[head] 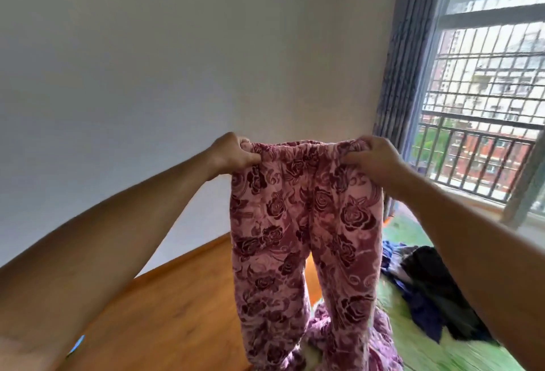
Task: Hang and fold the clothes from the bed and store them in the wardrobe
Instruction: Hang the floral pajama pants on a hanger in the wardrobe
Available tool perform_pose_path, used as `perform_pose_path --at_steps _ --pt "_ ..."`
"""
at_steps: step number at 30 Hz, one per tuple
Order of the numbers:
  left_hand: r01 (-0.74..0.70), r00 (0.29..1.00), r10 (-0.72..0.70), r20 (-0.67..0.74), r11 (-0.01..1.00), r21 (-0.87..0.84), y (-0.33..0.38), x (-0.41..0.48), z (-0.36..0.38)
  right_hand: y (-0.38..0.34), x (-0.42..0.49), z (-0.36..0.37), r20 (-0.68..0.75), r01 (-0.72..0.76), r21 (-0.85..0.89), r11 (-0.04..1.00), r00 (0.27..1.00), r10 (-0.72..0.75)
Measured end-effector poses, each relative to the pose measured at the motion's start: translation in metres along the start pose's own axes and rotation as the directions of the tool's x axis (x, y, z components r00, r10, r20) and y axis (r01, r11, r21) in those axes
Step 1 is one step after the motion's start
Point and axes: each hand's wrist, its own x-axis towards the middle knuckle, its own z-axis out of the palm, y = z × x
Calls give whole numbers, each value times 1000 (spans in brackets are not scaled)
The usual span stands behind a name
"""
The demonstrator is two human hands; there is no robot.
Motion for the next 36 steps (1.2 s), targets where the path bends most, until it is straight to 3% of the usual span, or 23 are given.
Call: perform_pose_path --at_steps 7,15,20,25,28,36 --pt "162 961 -159 -224 987 -8 -23 -83 -67 -59 -20 64 177 149 61 987 972 -157" --pt "223 913 -248 -325 968 -113 -43 -158 -111 -120 -74 146 340 243 164 956 896 -286" --pt "266 896 -253 -364 964 -13 -51 -214 -132 -135 -107 182 403 358 190 914 821 -405" --pt "374 860 -220 -461 887 273 -53 -277 -142 -147 -139 216 465 633 106 767 650 -601" --pt "475 827 -259 -499 798 372 -48 -315 -142 -155 -167 232 525 715 129 687 538 -659" --pt "702 661 -396 -637 628 337 -13 -430 -147 -190 -254 248 573 764 369 529 261 -776"
